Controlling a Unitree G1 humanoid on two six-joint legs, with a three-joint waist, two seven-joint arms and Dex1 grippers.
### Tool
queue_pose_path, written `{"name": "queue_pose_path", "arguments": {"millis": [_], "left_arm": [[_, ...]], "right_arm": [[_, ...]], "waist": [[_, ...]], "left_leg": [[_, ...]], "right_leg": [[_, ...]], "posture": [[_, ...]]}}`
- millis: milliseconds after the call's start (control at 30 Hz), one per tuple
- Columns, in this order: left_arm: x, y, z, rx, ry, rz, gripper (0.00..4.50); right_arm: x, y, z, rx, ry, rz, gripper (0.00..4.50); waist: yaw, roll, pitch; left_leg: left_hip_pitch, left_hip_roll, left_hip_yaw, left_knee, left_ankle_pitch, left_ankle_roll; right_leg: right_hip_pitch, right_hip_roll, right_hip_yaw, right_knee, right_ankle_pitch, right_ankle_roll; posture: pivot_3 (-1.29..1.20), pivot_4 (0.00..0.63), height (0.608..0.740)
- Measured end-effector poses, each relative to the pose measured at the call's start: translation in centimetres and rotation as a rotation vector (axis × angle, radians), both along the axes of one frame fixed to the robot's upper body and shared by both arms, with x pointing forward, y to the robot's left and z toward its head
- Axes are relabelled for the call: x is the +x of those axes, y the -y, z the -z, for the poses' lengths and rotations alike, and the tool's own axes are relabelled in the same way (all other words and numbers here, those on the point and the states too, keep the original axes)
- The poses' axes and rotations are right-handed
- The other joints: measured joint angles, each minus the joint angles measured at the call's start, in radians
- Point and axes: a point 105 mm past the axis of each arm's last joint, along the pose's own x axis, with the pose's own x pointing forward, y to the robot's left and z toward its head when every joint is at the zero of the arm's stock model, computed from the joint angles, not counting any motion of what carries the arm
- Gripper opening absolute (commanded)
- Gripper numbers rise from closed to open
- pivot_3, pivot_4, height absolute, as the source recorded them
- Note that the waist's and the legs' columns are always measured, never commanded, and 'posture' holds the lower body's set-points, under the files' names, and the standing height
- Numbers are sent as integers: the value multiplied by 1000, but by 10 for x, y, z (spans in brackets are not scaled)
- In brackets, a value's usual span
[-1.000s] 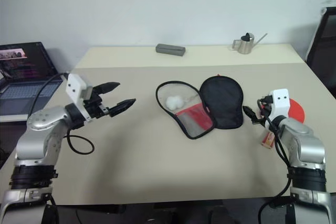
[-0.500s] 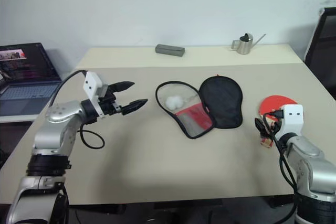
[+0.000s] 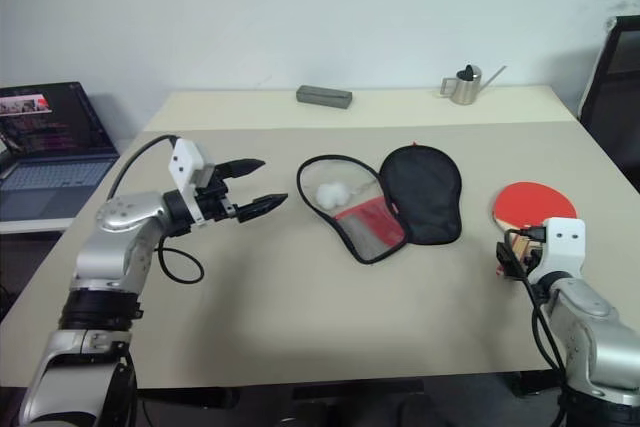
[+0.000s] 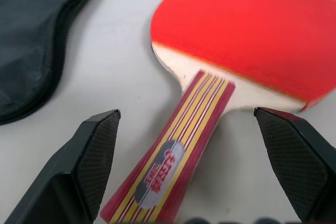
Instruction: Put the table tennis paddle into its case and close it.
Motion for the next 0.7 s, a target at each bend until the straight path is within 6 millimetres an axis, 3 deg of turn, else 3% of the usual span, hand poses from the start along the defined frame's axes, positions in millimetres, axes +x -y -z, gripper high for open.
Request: {"name": "queue_pose_path", "arguments": {"millis": [233, 467, 633, 700], "left_arm": [[-3, 11, 0, 25, -13, 75, 4500], [-11, 33, -9, 55, 8, 189, 4500], [-12, 38, -15, 55, 18, 205, 4500], [-12, 38, -14, 54, 17, 209, 4500]], "right_arm": [[3, -16, 14, -6, -28, 45, 4468], [7, -16, 15, -56, -4, 76, 4468], [10, -12, 16, -75, 19, 97, 4468], [10, -9, 17, -82, 29, 111, 4098]], "waist": [[0, 0, 0], [-1, 0, 0], [-1, 0, 0], [0, 0, 0]], "left_leg": [[0, 0, 0, 0, 0, 0], [0, 0, 0, 1, 0, 0], [0, 0, 0, 2, 0, 0], [0, 0, 0, 2, 0, 0]], "right_leg": [[0, 0, 0, 0, 0, 0], [0, 1, 1, 0, 1, 0], [1, 1, 1, 0, 1, 0], [1, 1, 1, 0, 1, 1]], "posture": [[0, 150, 740], [0, 150, 740], [0, 150, 740], [0, 150, 740]]}}
